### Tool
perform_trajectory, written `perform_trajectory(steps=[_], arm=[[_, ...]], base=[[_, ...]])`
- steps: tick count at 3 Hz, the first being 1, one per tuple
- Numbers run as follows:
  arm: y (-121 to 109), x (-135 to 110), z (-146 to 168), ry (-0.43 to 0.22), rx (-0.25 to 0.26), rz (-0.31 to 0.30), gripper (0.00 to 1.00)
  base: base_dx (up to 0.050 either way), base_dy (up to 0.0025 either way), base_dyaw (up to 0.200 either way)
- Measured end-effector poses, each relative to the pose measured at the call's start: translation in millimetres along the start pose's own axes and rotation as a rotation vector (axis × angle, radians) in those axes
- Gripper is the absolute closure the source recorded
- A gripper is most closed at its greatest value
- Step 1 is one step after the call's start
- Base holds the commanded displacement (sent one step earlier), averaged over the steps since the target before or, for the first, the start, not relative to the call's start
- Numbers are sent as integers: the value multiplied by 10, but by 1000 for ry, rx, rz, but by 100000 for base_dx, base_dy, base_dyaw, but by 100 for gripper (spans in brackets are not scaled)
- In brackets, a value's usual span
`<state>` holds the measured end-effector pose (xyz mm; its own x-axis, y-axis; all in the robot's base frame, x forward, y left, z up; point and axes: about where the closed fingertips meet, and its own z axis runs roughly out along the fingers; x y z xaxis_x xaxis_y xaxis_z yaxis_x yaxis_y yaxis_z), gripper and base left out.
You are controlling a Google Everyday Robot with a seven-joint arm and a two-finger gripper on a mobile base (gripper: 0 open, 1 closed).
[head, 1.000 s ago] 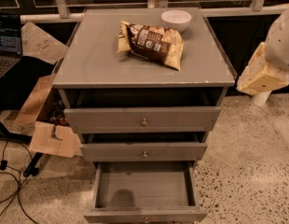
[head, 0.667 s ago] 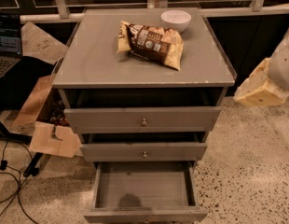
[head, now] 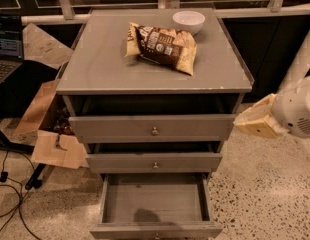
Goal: Close bottom drawer
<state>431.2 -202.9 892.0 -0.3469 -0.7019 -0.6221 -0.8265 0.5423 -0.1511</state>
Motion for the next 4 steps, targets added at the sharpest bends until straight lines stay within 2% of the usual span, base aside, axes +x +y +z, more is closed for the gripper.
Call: perform_trajectory(steps=[1,2,3,4], arm=[[64,131,234,-30,29,72,100],[160,300,478,13,32,151,100],[172,299,480,12,31,148,100],[294,479,687,27,-37,176,100]], base=[[0,0,0],[0,0,0],[0,0,0],[0,0,0]])
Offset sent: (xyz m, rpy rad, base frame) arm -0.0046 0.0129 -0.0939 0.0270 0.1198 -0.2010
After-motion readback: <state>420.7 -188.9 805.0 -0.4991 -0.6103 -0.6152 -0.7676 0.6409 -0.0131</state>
